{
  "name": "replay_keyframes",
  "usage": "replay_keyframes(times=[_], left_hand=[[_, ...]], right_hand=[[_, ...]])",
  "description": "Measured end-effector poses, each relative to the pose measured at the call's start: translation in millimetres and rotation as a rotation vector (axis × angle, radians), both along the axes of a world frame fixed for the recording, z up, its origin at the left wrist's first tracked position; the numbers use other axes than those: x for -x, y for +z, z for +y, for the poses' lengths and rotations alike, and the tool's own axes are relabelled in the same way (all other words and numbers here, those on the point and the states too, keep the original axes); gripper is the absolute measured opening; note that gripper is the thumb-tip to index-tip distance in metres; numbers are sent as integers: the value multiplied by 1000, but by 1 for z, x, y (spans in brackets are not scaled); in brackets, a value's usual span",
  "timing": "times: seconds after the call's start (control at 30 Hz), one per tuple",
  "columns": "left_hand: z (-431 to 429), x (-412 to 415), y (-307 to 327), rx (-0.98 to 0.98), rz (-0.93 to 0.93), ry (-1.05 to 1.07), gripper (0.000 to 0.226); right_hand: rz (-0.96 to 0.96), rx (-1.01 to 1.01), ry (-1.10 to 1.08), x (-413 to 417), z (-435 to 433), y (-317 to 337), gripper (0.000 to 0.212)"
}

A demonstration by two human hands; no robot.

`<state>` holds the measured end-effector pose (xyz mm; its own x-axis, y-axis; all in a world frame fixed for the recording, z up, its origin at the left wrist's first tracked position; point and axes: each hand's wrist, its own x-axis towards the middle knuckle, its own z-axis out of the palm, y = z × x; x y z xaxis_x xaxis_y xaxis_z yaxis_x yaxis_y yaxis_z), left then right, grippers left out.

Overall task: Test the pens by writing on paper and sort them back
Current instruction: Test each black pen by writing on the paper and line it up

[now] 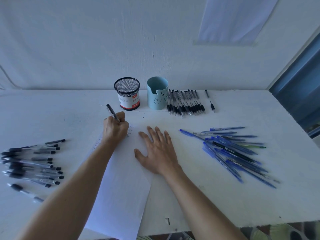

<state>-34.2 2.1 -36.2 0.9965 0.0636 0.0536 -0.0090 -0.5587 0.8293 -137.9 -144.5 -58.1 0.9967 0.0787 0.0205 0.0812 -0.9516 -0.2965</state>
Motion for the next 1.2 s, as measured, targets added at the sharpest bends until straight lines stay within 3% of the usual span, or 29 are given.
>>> replay_keyframes(times=[0.13,0.2,0.37,0.7,0.83,1.0,1.1,1.2], left_hand=[[9,-3,-2,336,-9,-27,14],[11,-6,-3,470,-23,6,17],[8,-8,-7,403,-80,15,45],[7,-4,-7,370,-116,-58,55],[8,-4,-4,398,-129,-100,44],[12,-1,5,574,-59,-126,23],[16,4,6,440,17,-191,19],[14,5,6,-66,46,-253,20]], right_hand=[[6,-1,0,0,-1,1,69],[3,-4,4,0,-1,0,69],[-9,-59,-9,-1,-2,1,70],[-13,-124,-38,-3,-4,1,66],[-18,-116,-36,-3,-4,0,62],[-27,-122,-28,-3,-4,1,58],[-43,-104,-35,-1,-3,2,69],[-73,-71,-38,-1,-1,0,75]])
